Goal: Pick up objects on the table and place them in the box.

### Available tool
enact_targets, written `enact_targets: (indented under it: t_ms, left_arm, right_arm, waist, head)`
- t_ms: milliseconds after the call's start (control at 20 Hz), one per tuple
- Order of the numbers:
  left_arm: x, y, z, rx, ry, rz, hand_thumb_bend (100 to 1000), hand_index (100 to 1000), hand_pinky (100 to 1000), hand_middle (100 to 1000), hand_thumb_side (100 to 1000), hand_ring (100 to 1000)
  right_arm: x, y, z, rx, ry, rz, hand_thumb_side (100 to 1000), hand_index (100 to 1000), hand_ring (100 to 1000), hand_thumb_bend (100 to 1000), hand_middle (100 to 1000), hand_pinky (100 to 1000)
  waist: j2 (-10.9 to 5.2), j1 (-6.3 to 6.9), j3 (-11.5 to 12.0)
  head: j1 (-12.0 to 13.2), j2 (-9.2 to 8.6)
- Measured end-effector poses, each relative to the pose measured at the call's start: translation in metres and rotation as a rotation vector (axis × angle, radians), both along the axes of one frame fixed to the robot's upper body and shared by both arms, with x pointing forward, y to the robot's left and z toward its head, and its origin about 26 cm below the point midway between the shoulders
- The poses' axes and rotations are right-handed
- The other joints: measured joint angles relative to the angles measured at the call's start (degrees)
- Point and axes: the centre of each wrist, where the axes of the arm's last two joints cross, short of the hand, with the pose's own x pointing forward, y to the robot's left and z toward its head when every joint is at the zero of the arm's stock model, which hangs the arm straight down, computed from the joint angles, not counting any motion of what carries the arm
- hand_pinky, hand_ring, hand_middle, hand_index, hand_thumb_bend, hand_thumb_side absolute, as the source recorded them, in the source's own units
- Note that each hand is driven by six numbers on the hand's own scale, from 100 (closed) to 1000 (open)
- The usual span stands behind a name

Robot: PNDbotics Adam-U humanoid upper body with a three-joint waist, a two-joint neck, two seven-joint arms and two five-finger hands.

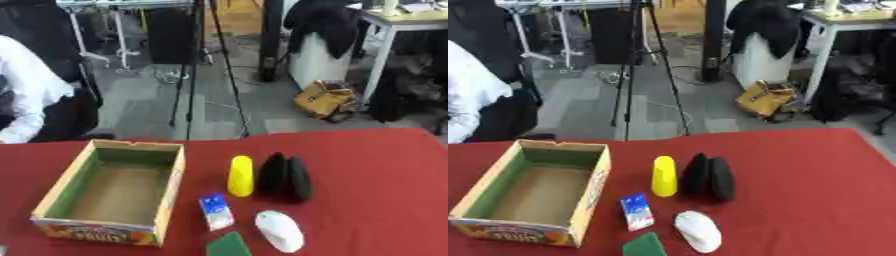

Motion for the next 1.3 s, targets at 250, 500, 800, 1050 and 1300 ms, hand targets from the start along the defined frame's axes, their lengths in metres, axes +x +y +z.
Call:
enact_targets:
  t_ms: [250, 500, 800, 1050, 1300]
  left_arm:
    - [-0.002, 0.004, -0.006, -0.003, 0.033, 0.027, 100, 891, 914, 869, 833, 909]
    - [-0.002, 0.005, -0.008, 0.008, 0.060, 0.035, 100, 880, 912, 859, 810, 900]
    - [-0.003, 0.006, -0.010, 0.029, 0.089, 0.038, 100, 860, 909, 842, 767, 889]
    - [-0.003, 0.006, -0.012, 0.054, 0.119, 0.035, 100, 859, 909, 837, 753, 884]
    - [-0.004, 0.006, -0.016, 0.088, 0.163, 0.030, 100, 859, 908, 834, 748, 880]
  right_arm:
    - [-0.001, -0.001, 0.006, -0.108, 0.116, -0.074, 1000, 879, 965, 129, 883, 963]
    - [0.009, -0.006, 0.006, -0.237, 0.273, -0.124, 1000, 870, 970, 175, 885, 980]
    - [0.033, -0.011, 0.006, -0.418, 0.413, -0.171, 1000, 875, 970, 213, 890, 978]
    - [0.051, -0.009, 0.005, -0.639, 0.534, -0.189, 1000, 875, 965, 184, 882, 958]
    - [0.063, 0.001, -0.003, -0.867, 0.685, -0.164, 1000, 885, 965, 151, 884, 951]
  waist:
    - [-0.81, 0.04, 0.1]
    - [-1.82, -0.34, 0.2]
    - [-2.97, -1.21, 0.4]
    - [-4.24, -1.98, 0.6]
    - [-7.11, -2.42, 0.5]
  head:
    - [0.1, 1.49]
    - [0.1, 1.68]
    - [-0.4, 1.67]
    - [-0.6, 2.15]
    - [-0.6, 5.36]
